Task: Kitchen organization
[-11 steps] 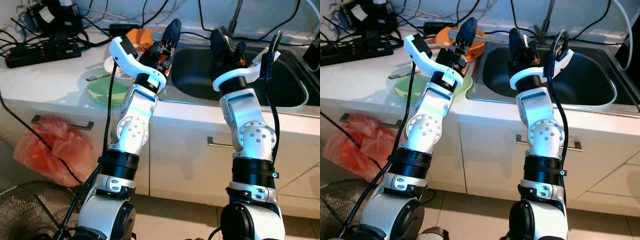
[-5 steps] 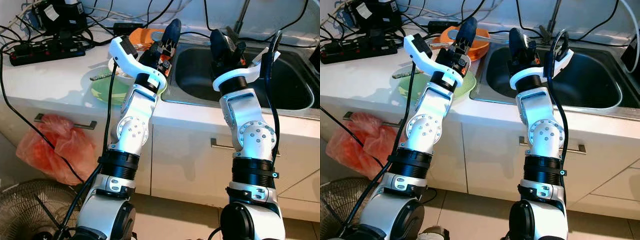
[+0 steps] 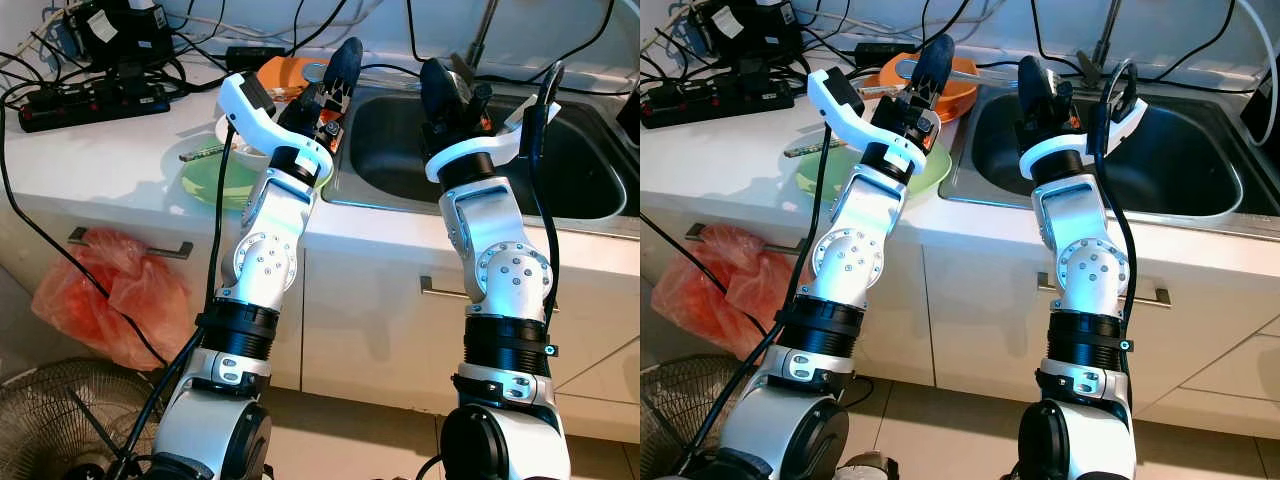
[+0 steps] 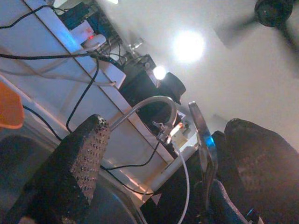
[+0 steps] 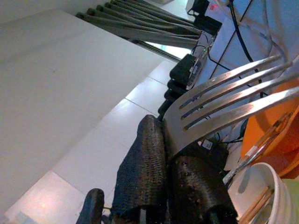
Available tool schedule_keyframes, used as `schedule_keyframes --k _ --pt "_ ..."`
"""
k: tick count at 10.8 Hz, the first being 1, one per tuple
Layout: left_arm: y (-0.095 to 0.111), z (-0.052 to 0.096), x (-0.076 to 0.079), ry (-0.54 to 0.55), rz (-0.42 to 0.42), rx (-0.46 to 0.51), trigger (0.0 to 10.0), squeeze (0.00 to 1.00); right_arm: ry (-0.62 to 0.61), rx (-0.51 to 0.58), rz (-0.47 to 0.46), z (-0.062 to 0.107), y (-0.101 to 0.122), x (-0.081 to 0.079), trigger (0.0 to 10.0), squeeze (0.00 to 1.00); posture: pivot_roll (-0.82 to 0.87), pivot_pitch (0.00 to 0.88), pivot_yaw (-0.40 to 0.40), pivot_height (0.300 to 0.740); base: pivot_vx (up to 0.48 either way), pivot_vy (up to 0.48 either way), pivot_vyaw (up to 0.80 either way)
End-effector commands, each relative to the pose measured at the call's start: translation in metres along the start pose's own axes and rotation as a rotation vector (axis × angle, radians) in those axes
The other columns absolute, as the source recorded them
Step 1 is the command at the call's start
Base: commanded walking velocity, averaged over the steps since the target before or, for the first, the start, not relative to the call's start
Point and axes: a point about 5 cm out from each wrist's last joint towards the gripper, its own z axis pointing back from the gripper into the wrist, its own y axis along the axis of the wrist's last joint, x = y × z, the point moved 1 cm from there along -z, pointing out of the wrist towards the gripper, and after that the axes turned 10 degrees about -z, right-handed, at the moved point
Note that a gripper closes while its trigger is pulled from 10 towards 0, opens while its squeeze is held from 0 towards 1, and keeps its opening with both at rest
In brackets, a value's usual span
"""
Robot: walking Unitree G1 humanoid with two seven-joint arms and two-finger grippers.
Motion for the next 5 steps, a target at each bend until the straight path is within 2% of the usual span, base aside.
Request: schedule_keyframes --k 1,5 --pt "-0.0179 -0.0139 0.0481 -0.095 0.122 0.002 10.0 1.0 0.016 0.009 -0.049 0.0007 -0.0091 -0.0018 0.0 0.0 0.18 0.0 0.0 0.74 0.0 0.0 0.0" --pt "-0.0179 -0.0139 0.0481 -0.095 0.122 0.002 10.0 1.0 0.016 0.009 -0.049 0.0007 -0.0091 -0.0018 0.0 0.0 0.18 0.0 0.0 0.74 0.0 0.0 0.0"
